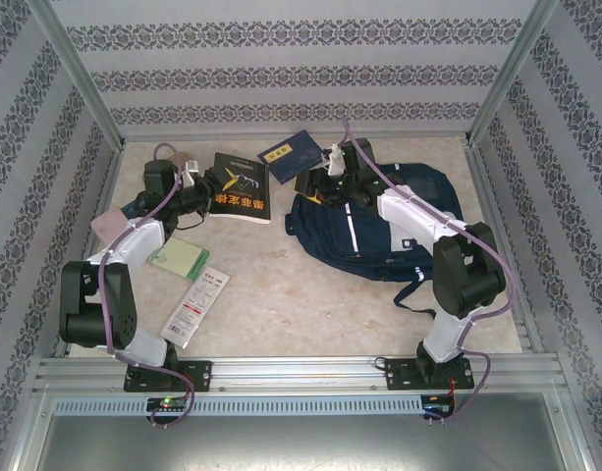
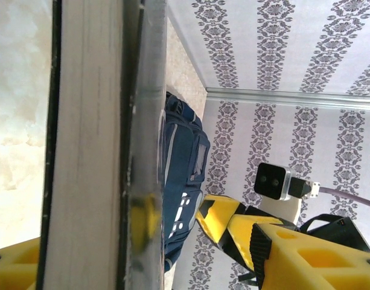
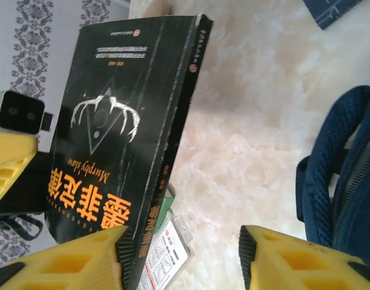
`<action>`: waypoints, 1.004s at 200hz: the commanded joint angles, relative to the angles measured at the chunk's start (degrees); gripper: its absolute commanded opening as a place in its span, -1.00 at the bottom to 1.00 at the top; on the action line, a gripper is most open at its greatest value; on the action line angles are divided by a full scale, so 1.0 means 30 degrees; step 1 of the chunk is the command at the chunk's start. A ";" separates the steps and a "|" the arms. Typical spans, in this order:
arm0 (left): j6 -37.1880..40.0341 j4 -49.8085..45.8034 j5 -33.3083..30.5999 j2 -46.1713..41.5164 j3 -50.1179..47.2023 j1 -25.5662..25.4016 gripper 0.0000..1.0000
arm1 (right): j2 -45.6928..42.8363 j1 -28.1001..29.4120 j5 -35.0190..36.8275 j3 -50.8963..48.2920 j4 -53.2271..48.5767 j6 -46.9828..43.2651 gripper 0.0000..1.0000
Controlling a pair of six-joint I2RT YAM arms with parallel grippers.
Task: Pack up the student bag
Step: Pass the book.
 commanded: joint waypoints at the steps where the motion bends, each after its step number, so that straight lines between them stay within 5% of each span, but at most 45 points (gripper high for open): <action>1: 0.0406 0.1384 0.0794 -0.0803 0.0335 0.0115 -1.00 | 0.0369 0.0606 -0.0750 -0.0501 0.0845 0.0653 0.20; 21: -0.0427 0.2725 0.1013 -0.0887 -0.0134 0.0014 -1.00 | 0.1126 0.1423 -0.1579 -0.0366 0.3563 0.2935 0.36; 93: -0.0784 0.2961 0.1155 -0.1556 -0.0463 -0.0178 -1.00 | 0.4781 0.3013 -0.3027 0.1819 1.0591 0.9483 0.33; 109: -0.1036 0.3201 0.1162 -0.1677 -0.0563 -0.0177 -1.00 | 0.5121 0.3008 -0.3027 0.1576 1.2311 1.0753 0.13; 137: -0.1128 0.3272 0.1243 -0.1709 -0.0635 -0.0163 -0.73 | 0.5300 0.2804 -0.2801 0.0851 1.4724 1.2574 -1.00; 179: 0.0468 0.1033 0.1273 -0.1778 0.0250 0.0164 0.06 | 0.4046 0.2008 -0.2526 -0.0405 1.4224 1.1755 -1.00; 201: 0.0460 0.1061 0.1400 -0.1602 0.0472 0.0349 0.07 | 0.3698 0.1633 -0.2690 -0.0874 1.4142 1.1529 -1.00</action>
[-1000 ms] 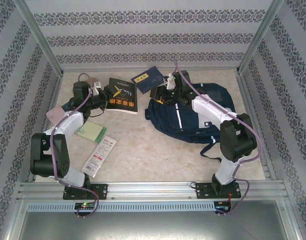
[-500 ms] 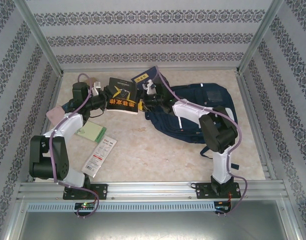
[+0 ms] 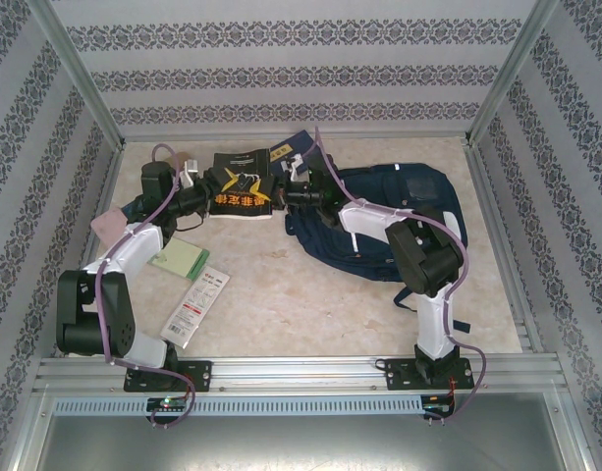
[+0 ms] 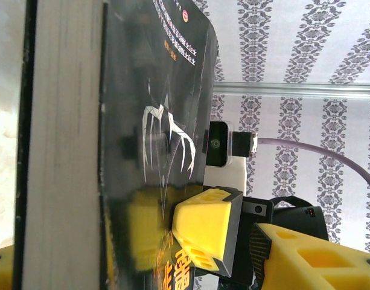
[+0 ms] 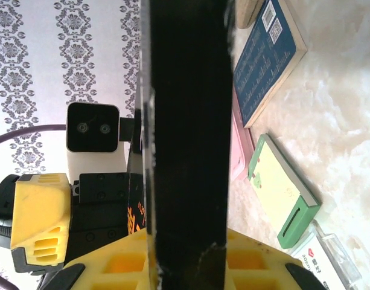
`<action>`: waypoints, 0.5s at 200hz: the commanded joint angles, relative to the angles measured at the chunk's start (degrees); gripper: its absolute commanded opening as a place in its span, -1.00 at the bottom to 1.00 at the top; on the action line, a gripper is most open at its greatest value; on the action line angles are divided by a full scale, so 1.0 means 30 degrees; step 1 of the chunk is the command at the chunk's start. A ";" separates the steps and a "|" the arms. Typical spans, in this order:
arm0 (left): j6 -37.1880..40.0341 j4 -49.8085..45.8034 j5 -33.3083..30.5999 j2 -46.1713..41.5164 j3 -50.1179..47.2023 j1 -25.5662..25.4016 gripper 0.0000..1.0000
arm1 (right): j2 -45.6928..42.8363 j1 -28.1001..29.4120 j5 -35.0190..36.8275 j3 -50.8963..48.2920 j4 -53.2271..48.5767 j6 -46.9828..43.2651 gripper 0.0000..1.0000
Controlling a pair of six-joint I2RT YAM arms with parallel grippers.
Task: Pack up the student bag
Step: Pass the book.
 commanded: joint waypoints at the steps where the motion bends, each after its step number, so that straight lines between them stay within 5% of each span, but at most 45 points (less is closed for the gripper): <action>1: 0.0980 0.0304 0.0860 -0.0607 0.1132 0.0386 0.07 | -0.1092 -0.1029 0.0407 -0.0633 0.0590 -0.0417 -1.00; 13: 0.1053 0.0212 0.0840 -0.0503 0.1302 0.0415 0.12 | -0.1216 -0.1126 0.0326 -0.0782 0.0485 -0.0573 -1.00; 23: 0.1309 -0.0209 0.0811 -0.0409 0.1485 0.0415 0.52 | -0.1332 -0.1206 0.0366 -0.0872 0.0347 -0.0724 -1.00; 40: 0.2095 -0.1164 0.0753 -0.0364 0.1790 0.0444 0.72 | -0.1472 -0.1335 0.0380 -0.0943 0.0246 -0.0857 -1.00; 100: 0.2174 -0.1052 0.0982 -0.0025 0.1532 0.0445 0.52 | -0.1019 -0.1099 -0.0133 -0.0191 0.0260 -0.0801 -1.00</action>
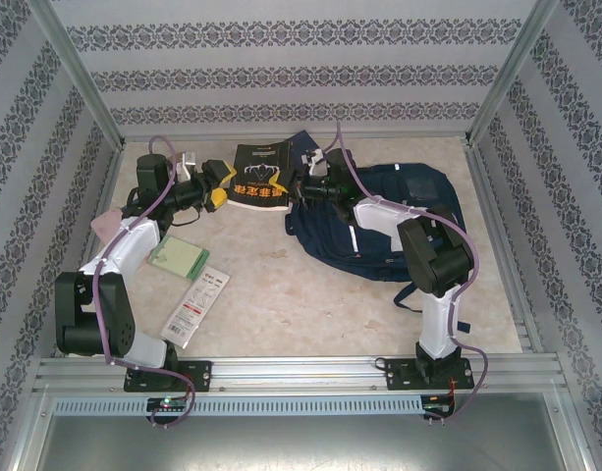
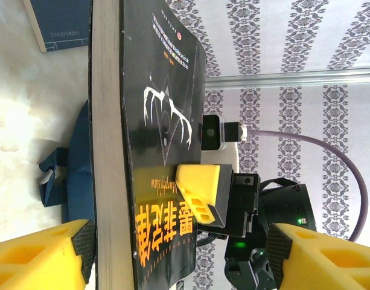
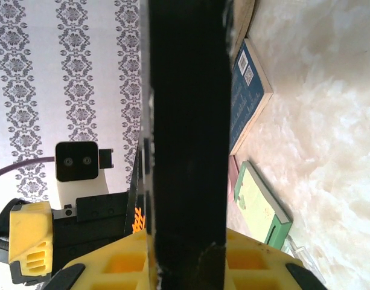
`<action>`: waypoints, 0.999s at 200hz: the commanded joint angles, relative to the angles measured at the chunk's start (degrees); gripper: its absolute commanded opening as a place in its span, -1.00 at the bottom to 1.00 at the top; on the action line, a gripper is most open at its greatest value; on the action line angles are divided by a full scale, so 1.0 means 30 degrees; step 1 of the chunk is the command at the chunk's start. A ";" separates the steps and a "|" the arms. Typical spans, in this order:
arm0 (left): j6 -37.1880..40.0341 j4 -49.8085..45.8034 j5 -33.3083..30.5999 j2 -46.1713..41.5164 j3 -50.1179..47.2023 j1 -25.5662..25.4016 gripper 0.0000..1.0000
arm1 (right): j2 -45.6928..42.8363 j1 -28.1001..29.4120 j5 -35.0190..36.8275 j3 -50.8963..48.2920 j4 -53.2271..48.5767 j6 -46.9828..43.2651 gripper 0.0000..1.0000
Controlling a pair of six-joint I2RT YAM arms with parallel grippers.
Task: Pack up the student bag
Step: Pass the book.
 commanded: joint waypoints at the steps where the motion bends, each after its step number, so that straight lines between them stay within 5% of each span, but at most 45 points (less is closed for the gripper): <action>1: 0.0339 0.0541 0.0538 -0.0013 0.0162 0.0168 0.52 | -0.0288 0.0428 -0.0320 0.0559 0.0708 -0.0503 -1.00; 52: 0.0122 0.0787 0.0817 0.0234 0.0059 0.0138 0.49 | 0.0378 0.1079 -0.0797 0.1643 0.0634 -0.0584 -1.00; 78: -0.0167 0.1168 0.0920 0.0240 -0.0161 0.0135 0.15 | 0.0569 0.1344 -0.0967 0.2084 0.0197 -0.0932 -1.00; 117: -0.0026 0.0909 0.0773 0.0041 -0.0262 0.0138 -0.94 | 0.0516 0.1335 -0.1038 0.1830 -0.0203 -0.1340 -1.00; 134: 0.0051 0.0810 0.0731 -0.0090 -0.0302 0.0138 -1.00 | 0.0115 0.1133 -0.0938 0.1539 -0.1216 -0.2245 -0.62; 142: 0.0084 0.0795 0.0693 -0.0134 -0.0335 0.0138 -1.00 | -0.0245 0.0988 -0.0753 0.1420 -0.2287 -0.3002 -0.37; 167: 0.0211 0.0680 0.0569 -0.0354 -0.0490 0.0138 -1.00 | -0.1775 0.0342 0.1111 0.1195 -0.7791 -0.6763 -0.16; 200: 0.0329 0.0800 0.0452 -0.0494 -0.0717 0.0138 -1.00 | -0.3270 0.0000 0.7731 0.3185 -1.7852 -1.3710 0.05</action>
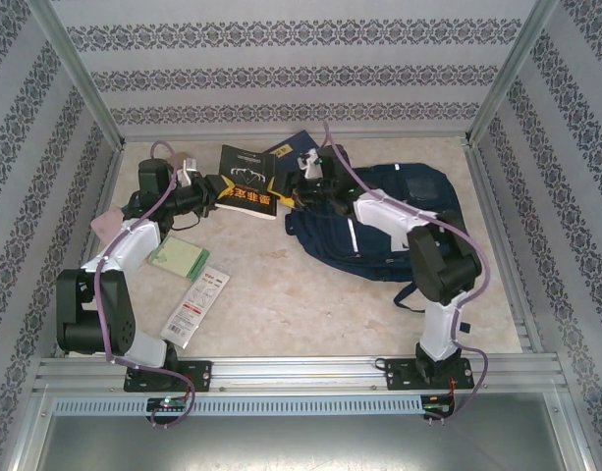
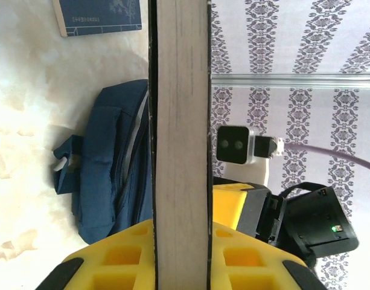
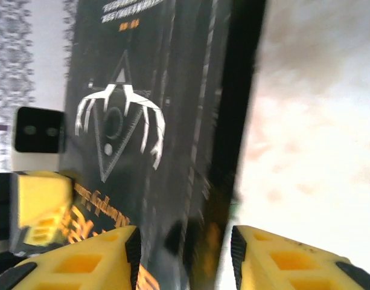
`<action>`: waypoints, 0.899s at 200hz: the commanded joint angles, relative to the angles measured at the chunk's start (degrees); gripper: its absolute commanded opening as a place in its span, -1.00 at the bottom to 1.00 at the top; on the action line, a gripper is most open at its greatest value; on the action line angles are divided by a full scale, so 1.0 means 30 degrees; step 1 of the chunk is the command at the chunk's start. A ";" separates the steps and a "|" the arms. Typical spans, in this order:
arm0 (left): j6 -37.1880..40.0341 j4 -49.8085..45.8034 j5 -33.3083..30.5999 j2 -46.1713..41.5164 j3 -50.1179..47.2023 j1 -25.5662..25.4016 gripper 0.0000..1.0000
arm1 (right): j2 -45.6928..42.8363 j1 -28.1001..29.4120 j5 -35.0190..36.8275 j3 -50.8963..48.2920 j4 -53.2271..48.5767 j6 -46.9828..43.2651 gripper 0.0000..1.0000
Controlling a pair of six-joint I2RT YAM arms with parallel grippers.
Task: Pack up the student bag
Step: Pass the book, then open the student bag at the middle-right of the table.
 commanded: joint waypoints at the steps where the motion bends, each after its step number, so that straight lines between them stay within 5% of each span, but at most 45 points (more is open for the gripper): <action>1: 0.0590 0.0972 0.0284 -0.0712 -0.0120 0.0044 -1.00 | -0.1498 -0.0342 0.5503 0.1656 -0.8657 -0.6413 0.05; 36: 0.0639 0.1393 0.0304 -0.0843 -0.0515 0.0014 -1.00 | -0.1321 -0.0300 1.1561 0.3155 -1.3904 -0.9798 0.10; 120: 0.0818 0.1218 0.0265 -0.1184 -0.1006 0.0018 -1.00 | 0.2237 0.0906 1.6197 0.4587 -1.7201 -1.2477 0.12; 136: 0.0793 0.1270 0.0298 -0.1209 -0.1056 -0.0014 -1.00 | 0.2862 0.0961 1.6653 0.4834 -1.7500 -1.2565 -0.05; 162: 0.0844 0.1204 0.0276 -0.1211 -0.1102 -0.0120 -1.00 | 0.2574 0.0961 1.6878 0.4746 -1.7395 -1.2654 -0.73; 180: 0.0998 0.1195 -0.0039 -0.1153 -0.1109 -0.0458 -1.00 | 0.1508 0.0962 1.6750 0.4671 -1.7086 -1.2745 -1.00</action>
